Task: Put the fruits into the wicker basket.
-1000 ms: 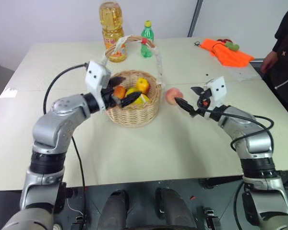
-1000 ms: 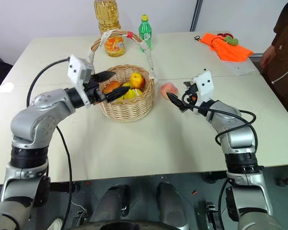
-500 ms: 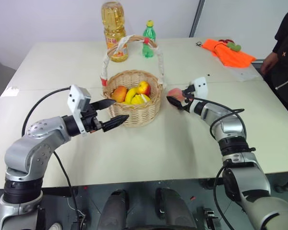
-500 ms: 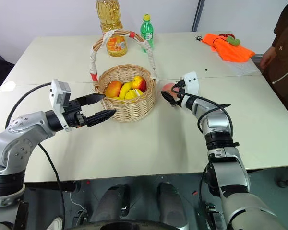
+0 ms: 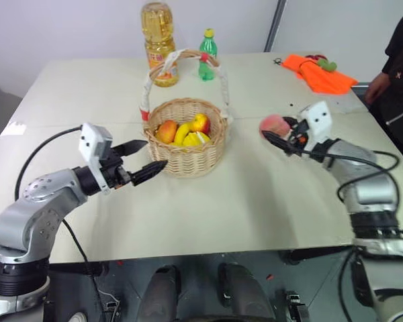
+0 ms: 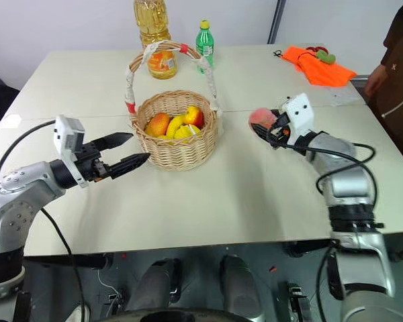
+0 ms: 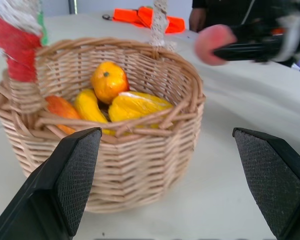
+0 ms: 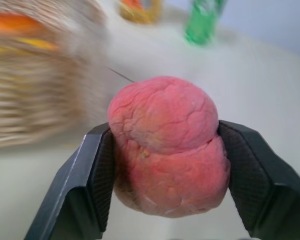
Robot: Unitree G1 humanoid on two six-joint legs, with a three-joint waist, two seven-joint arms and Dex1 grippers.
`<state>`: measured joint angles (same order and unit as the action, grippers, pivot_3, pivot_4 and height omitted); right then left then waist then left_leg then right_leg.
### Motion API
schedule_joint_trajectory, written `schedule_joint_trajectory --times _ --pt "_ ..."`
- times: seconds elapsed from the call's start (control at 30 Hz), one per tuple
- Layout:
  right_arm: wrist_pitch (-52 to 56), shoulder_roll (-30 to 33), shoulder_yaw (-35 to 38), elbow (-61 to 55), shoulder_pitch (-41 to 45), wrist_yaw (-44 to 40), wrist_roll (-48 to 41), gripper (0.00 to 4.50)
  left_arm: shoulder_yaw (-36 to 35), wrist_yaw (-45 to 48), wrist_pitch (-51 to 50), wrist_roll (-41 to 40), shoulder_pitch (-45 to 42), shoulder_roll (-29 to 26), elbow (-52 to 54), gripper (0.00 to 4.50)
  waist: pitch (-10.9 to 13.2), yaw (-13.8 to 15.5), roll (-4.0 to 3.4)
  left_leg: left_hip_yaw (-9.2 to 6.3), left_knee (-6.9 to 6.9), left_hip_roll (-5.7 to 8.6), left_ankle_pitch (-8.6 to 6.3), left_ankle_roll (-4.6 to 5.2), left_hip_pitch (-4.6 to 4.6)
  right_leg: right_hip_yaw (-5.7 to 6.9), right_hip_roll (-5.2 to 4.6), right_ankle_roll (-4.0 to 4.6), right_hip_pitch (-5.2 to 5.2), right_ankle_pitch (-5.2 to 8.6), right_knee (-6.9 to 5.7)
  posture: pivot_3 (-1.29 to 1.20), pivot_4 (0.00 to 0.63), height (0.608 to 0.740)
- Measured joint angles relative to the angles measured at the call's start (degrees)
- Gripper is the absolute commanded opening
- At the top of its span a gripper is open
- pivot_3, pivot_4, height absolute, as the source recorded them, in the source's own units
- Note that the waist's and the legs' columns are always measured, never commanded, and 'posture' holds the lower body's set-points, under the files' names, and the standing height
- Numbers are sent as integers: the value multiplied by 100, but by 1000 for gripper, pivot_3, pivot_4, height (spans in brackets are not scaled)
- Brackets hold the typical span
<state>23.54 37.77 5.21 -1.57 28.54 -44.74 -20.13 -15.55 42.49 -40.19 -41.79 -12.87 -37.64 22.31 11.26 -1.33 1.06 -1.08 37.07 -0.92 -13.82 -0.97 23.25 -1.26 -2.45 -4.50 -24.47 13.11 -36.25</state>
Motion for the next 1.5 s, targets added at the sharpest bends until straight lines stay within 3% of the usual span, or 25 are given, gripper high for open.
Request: schedule_joint_trajectory --times 0.13,0.3,0.43,0.63,0.93,1.17,1.3,1.5 --pt "672 -232 -160 -1129 169 -236 -713 2565 -137 188 347 3 150 10 -220 4500 0 -39 0 -10 -1 -8 0 0 -6 1 14 13 0 1 -11 0 150 740" --pt "1188 -1187 -921 -1359 884 426 -653 2565 -151 244 520 0 155 62 -257 4500 0 -25 0 -11 2 -4 0 0 1 2 6 13 -2 1 -11 0 150 740" --pt "1187 -1931 -1402 -546 1428 1166 -7 4451 -109 199 569 -1 155 160 -248 4500 -1 47 1 -8 3 0 1 -1 6 2 -3 13 -4 1 -6 0 150 740" --pt "1033 -2073 -1490 -303 1435 1408 312 4451 -112 78 571 -13 337 180 -156 4500 -1 57 1 -3 2 8 0 -1 16 2 -19 7 -8 -2 5 0 150 740" --pt "1085 -1580 -664 -946 935 1024 -154 4451 -149 11 599 -89 416 214 -74 4500 -1 27 2 -3 2 3 0 -1 9 2 -7 15 -6 0 2 0 150 740" --pt "929 -2183 -525 299 1333 1751 74 4451 -117 39 716 -122 297 243 -107 4500 -1 16 2 -3 -1 -1 0 -1 7 2 1 13 -7 -1 -3 0 150 740" --pt "582 -2472 -451 1064 1702 1840 92 3188 -88 40 725 -121 287 270 -139 4500 -1 31 2 -3 -1 0 0 -1 9 3 -1 0 -8 -8 -1 0 150 740" --pt "359 -2534 -232 1381 1744 1919 92 62 -93 9 727 -125 309 269 -130 4500 -1 36 1 -4 -1 2 0 -1 11 2 -5 1 -8 -8 1 0 150 740"
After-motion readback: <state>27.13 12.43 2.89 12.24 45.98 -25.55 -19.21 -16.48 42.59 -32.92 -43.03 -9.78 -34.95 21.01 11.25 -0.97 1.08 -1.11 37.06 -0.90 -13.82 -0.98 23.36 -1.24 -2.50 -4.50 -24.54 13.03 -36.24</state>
